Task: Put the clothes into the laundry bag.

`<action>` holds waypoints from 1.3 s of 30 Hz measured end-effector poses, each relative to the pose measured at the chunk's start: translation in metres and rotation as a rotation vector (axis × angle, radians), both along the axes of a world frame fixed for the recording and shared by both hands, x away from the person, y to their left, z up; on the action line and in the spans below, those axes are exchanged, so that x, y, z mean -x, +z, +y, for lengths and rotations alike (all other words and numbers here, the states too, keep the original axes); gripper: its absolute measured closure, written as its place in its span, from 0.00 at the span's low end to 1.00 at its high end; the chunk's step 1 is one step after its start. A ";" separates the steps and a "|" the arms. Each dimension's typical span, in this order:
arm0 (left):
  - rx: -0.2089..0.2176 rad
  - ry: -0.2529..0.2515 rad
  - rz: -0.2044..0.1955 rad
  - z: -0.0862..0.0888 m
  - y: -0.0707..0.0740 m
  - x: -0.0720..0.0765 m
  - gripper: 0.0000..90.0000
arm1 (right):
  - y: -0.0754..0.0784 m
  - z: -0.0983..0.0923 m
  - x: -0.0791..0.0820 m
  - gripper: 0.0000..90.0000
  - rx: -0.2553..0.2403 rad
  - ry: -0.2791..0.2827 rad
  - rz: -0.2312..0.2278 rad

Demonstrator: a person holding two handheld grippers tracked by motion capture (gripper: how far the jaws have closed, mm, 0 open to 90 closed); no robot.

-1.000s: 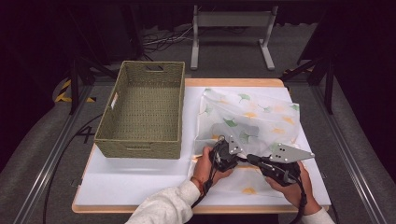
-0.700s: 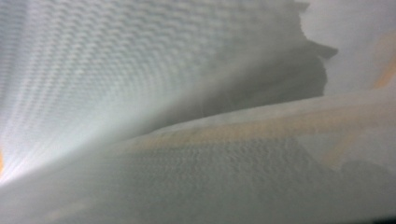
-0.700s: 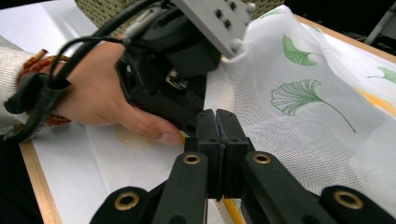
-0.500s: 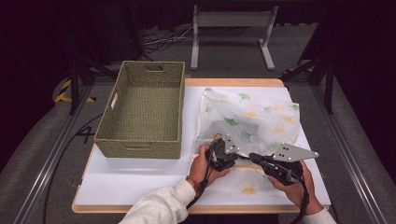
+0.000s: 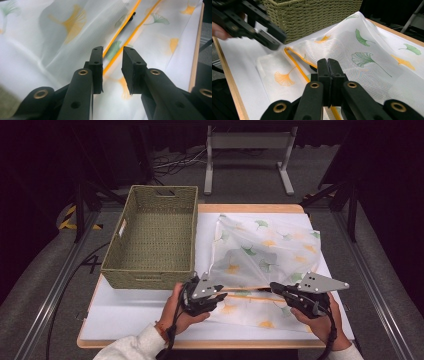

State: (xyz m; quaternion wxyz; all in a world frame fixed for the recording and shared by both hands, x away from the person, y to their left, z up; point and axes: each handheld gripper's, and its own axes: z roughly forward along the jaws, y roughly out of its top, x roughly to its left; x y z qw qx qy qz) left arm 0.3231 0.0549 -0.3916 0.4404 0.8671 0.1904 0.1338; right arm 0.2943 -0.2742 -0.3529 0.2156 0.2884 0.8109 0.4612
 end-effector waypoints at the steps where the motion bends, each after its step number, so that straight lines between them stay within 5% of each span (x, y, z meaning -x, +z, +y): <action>1: -0.002 0.004 -0.003 0.007 0.000 0.002 0.78 | 0.000 0.000 0.000 1.00 0.002 0.001 0.001; 10: 0.002 0.087 -0.071 0.076 -0.010 0.017 0.70 | -0.006 -0.002 0.001 1.00 0.026 0.003 0.026; 17: 0.028 0.201 -0.056 0.124 -0.021 0.022 0.61 | -0.018 -0.005 0.000 1.00 0.057 -0.004 0.058; 29: 0.054 0.334 -0.049 0.173 -0.035 0.028 0.42 | -0.039 -0.007 -0.010 1.00 0.110 -0.019 0.119; 39: 0.053 0.388 -0.031 0.185 -0.044 0.028 0.29 | -0.057 -0.007 -0.023 1.00 0.148 -0.039 0.165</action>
